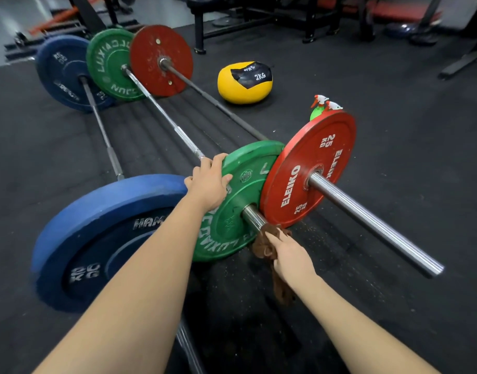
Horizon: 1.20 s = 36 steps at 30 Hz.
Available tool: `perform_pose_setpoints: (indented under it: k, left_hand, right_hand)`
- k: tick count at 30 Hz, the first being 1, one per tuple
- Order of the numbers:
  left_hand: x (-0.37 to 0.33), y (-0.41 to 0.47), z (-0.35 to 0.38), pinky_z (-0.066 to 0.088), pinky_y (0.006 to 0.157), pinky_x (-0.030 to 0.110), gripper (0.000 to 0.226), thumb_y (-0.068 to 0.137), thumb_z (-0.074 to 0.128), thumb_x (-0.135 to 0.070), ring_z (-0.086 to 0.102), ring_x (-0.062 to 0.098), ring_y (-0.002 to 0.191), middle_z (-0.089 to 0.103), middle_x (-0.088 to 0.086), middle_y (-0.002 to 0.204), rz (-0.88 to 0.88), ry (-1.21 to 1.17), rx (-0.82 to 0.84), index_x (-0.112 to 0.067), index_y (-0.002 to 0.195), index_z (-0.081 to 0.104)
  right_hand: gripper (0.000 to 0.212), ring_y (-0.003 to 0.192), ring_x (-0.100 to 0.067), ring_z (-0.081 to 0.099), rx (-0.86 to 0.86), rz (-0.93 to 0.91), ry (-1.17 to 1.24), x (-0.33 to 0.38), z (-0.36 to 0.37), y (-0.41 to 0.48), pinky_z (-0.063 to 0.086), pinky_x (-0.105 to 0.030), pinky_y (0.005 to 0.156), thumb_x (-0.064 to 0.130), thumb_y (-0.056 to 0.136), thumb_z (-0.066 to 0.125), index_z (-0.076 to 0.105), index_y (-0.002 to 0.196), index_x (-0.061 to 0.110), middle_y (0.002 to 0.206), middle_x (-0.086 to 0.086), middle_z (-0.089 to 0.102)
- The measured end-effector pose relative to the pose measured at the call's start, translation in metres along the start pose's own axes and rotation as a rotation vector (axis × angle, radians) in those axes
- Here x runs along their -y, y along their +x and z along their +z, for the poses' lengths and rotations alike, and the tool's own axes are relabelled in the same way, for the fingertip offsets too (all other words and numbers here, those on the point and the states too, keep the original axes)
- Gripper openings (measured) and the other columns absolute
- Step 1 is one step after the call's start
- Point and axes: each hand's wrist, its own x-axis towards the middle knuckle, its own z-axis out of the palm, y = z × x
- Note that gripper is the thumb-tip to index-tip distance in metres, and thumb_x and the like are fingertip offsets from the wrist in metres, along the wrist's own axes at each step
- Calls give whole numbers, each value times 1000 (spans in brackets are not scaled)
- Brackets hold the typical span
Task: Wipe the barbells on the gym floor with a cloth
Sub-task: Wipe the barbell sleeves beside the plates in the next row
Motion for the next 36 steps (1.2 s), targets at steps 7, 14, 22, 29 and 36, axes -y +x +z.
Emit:
perform_pose_setpoints:
  k: [7,14,22,29,36]
  left_hand:
    - [2,2,3,34,103,54,50,110,40,-36,42,34,126,36,9,147,-1,2,-12,-31,157,23]
    - [3,1,2,35,103,56,50,110,41,-36,42,35,126,36,9,147,18,-17,-7,-30,156,24]
    - [0,-1,1,34,102,55,49,110,39,-36,42,35,125,36,11,146,7,-9,-8,-30,156,23]
    - [3,2,3,35,102,55,50,110,40,-37,43,34,125,37,10,146,22,-5,-17,-29,157,23]
    - [4,3,3,36,105,56,51,110,40,-36,43,35,125,37,11,146,33,0,-18,-29,157,23]
  right_hand:
    - [72,142,-37,39,29,21,-63,34,0,60,41,-43,112,5,98,48,22,162,27,165,-11,26]
    - [71,142,-38,38,81,31,-101,41,-7,64,42,-46,111,1,98,42,24,161,28,164,-12,26]
    - [74,138,-33,41,74,41,-130,13,2,8,48,-44,106,4,93,55,31,158,30,163,-5,26]
    - [74,123,-36,55,92,79,-270,26,-10,21,51,-42,92,8,98,50,17,162,27,147,-14,47]
    - [75,118,-36,59,144,157,-186,44,-25,57,48,-42,86,5,100,35,9,161,40,135,-14,58]
